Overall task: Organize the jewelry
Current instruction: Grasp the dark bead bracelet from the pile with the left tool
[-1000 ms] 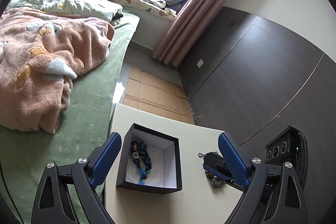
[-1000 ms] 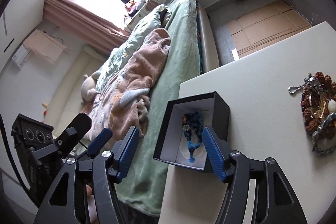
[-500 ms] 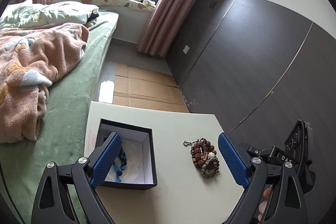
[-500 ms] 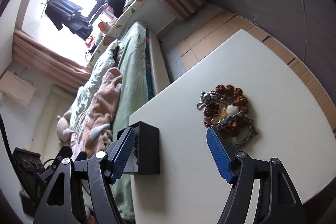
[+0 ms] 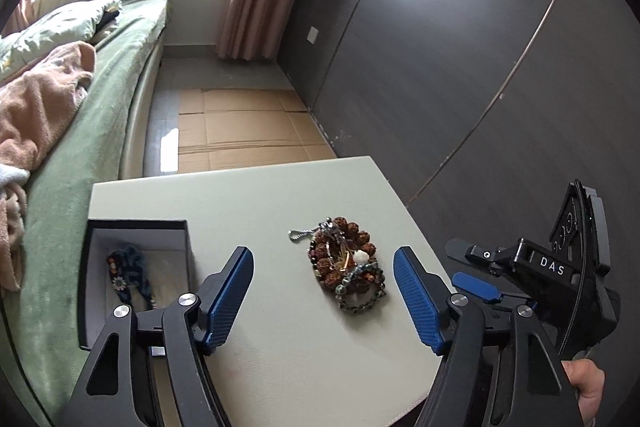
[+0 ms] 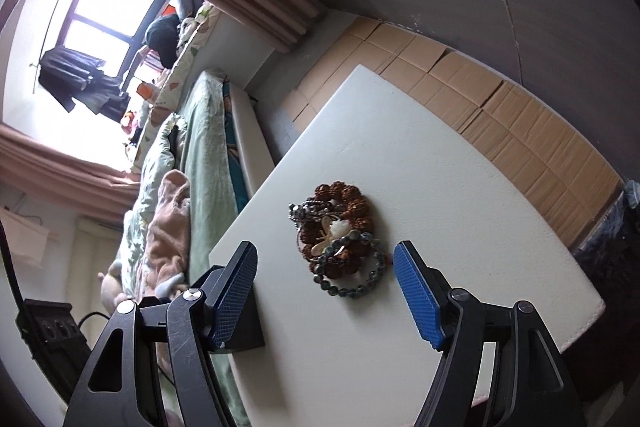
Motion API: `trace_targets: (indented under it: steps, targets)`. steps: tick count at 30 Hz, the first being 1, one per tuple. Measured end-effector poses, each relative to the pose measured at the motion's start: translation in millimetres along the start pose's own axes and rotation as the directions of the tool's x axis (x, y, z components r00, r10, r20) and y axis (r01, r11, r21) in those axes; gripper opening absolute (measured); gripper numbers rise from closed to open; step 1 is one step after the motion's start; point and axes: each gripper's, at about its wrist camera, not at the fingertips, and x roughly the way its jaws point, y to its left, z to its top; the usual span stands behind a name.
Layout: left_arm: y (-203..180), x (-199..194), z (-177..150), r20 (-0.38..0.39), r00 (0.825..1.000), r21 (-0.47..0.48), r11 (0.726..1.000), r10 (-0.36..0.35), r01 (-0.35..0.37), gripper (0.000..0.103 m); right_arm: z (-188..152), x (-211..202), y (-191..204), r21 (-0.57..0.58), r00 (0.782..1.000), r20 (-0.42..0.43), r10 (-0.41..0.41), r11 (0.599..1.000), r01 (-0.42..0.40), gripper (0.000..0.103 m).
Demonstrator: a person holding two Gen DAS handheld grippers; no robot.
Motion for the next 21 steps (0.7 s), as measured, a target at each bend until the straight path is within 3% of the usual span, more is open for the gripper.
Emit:
trace_targets:
  steps: [2,6,11,15,21]
  targets:
    - [-3.1,10.8,-6.3,-0.020,1.000,0.010,1.000,-0.005,0.005,0.072,1.5,-2.5,-8.5,0.018,1.000,-0.005,-0.013,1.000,0.013,0.071]
    - [-9.5,36.3,-19.4,-0.084,0.996,0.036,0.999,0.003,0.000,0.057,2.6,-3.8,-21.2,0.043,0.999,-0.032,-0.013,0.999,0.014,0.071]
    - [-19.6,57.4,-30.9,-0.126,0.992,0.064,0.998,0.002,0.006,0.056,4.9,-11.6,-29.0,0.051,1.000,-0.019,-0.019,0.998,0.020,0.071]
    - [-27.6,72.7,-38.0,-0.155,0.988,0.099,0.995,0.015,0.001,0.048,7.5,-16.0,-30.1,0.052,0.999,-0.005,-0.032,0.998,0.032,0.071]
    - [-29.4,97.1,-46.3,-0.187,0.982,0.096,0.995,0.034,-0.016,0.047,4.0,-12.6,-26.9,0.036,0.998,-0.001,-0.055,0.998,0.055,0.071]
